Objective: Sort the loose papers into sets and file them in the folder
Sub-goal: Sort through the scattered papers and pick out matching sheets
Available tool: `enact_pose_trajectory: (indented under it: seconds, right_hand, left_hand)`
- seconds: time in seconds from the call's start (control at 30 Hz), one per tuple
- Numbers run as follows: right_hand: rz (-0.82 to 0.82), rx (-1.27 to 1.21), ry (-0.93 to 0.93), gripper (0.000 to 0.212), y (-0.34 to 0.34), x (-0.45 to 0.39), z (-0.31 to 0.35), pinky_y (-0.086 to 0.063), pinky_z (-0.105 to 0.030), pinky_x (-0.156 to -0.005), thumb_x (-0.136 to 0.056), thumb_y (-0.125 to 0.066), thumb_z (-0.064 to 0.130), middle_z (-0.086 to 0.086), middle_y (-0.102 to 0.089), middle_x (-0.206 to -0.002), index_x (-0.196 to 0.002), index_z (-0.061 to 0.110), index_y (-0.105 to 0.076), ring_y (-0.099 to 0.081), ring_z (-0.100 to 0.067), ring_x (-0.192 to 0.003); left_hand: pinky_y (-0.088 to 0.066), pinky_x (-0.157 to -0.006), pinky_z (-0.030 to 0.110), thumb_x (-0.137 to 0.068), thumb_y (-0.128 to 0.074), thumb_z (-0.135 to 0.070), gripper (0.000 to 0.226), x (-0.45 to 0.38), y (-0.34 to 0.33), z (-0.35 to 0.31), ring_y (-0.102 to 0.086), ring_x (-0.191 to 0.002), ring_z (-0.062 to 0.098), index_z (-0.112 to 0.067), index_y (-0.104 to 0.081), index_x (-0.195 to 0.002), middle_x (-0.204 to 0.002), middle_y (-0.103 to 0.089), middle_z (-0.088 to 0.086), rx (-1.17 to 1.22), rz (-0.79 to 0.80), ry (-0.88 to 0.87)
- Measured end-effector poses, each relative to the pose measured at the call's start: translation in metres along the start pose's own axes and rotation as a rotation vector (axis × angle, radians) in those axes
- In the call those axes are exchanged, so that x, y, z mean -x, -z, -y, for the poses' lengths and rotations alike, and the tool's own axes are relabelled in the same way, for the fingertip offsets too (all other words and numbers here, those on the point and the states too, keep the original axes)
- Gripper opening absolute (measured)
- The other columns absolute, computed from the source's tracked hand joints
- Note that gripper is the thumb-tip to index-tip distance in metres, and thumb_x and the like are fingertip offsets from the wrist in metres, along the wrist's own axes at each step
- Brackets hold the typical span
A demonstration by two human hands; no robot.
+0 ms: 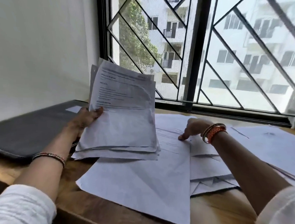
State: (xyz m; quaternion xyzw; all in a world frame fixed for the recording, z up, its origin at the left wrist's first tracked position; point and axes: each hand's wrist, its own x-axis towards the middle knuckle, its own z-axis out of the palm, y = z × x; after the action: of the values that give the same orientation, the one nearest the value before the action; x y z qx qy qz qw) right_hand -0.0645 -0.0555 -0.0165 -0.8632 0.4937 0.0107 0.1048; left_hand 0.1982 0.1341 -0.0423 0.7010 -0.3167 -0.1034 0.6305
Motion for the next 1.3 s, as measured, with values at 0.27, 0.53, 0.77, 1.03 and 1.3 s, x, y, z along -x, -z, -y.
enact_pose_trajectory:
  seconds: [0.27, 0.53, 0.77, 1.03, 1.3]
  right_hand:
    - [-0.049, -0.212, -0.02, 0.027, -0.005, -0.023, -0.023, -0.035, -0.021, -0.048, -0.079, -0.077, 0.03, 0.0, -0.054, -0.063, -0.087, 0.008, -0.064, -0.048, -0.012, -0.056]
    - [-0.082, -0.434, 0.017, 0.037, -0.015, -0.033, -0.033, -0.037, -0.022, -0.054, -0.077, -0.078, 0.031, -0.008, -0.061, -0.079, -0.097, 0.002, -0.068, -0.051, -0.018, -0.068]
    - [-0.019, -1.236, 0.086, 0.008, -0.003, -0.035, -0.053, -0.051, -0.026, -0.059, -0.095, -0.056, 0.006, -0.01, -0.062, -0.081, -0.093, 0.002, -0.062, -0.06, -0.017, -0.065]
    - [-0.182, -1.455, 0.072, 0.013, 0.006, -0.036, -0.053, -0.052, -0.036, -0.067, -0.099, -0.047, 0.008, -0.009, -0.064, -0.088, -0.093, 0.009, -0.058, -0.061, -0.022, -0.074]
    - [-0.376, -1.653, 0.087, 0.016, 0.002, -0.037, -0.061, -0.052, -0.034, -0.062, -0.098, -0.051, 0.015, -0.005, -0.063, -0.084, -0.084, 0.015, -0.058, -0.059, -0.019, -0.07]
  left_hand:
    - [-0.047, -0.05, 0.011, -0.093, -0.059, -0.016, 0.033, -0.006, -0.009, 0.002, -0.052, -0.07, 0.007, 0.0, -0.057, -0.122, -0.105, -0.057, 0.008, -0.079, 0.015, -0.035]
    - [-0.051, -0.061, 0.012, -0.092, -0.059, -0.013, 0.031, 0.0, -0.017, -0.001, -0.056, -0.074, 0.02, 0.0, -0.058, -0.12, -0.104, -0.06, 0.011, -0.119, 0.012, -0.04]
    - [-0.049, -0.09, 0.042, -0.089, -0.065, -0.023, 0.013, -0.007, -0.02, 0.001, -0.062, -0.085, 0.028, -0.016, -0.064, -0.1, -0.1, -0.066, 0.009, -0.074, 0.056, -0.022]
    - [-0.05, -0.092, 0.047, -0.079, -0.075, -0.036, 0.016, -0.007, -0.025, -0.002, -0.064, -0.087, 0.029, -0.024, -0.064, -0.08, -0.096, -0.068, 0.009, -0.109, 0.054, -0.006]
    - [-0.055, -0.067, 0.025, -0.087, -0.065, -0.026, 0.013, 0.003, -0.033, -0.01, -0.062, -0.07, 0.015, -0.014, -0.063, -0.091, -0.093, -0.066, 0.01, -0.09, 0.069, -0.01]
